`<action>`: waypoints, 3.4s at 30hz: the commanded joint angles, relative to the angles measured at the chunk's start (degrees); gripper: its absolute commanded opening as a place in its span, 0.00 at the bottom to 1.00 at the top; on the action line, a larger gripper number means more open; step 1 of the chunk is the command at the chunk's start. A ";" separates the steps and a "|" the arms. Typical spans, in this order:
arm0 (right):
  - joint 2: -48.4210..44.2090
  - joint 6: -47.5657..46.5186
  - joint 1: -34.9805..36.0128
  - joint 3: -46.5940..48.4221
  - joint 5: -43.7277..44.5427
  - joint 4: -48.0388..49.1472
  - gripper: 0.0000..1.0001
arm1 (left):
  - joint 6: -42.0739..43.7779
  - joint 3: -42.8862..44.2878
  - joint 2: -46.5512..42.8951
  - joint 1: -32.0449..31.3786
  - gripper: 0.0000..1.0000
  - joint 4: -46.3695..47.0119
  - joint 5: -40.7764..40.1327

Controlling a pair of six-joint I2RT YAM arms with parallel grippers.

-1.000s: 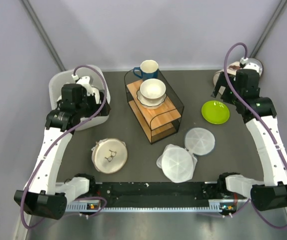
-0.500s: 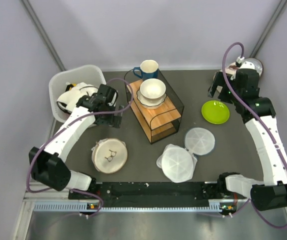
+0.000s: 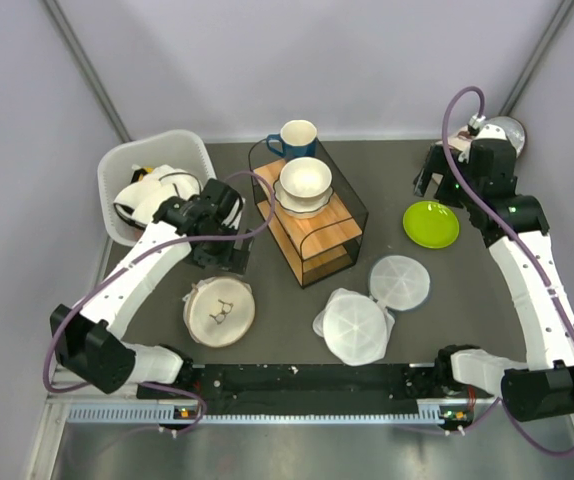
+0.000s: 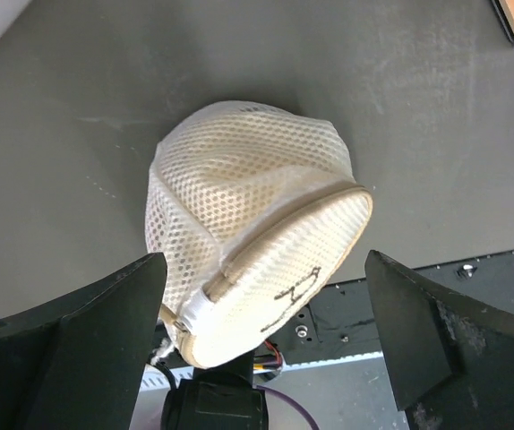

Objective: Unzip the laundry bag and remove the bra

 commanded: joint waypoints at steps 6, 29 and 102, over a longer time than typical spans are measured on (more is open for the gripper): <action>-0.76 0.83 0.23 -0.85 -1.25 2.29 0.99 | -3.13 -3.73 1.56 -0.70 0.96 -2.77 -2.43; -1.73 1.01 0.23 -2.08 -1.96 3.17 0.99 | -28.77 -2.92 -7.57 2.64 0.00 20.33 9.26; 17.08 -25.44 66.50 -1.82 9.11 30.14 0.82 | -46.90 -13.84 -28.58 15.29 0.00 26.59 9.34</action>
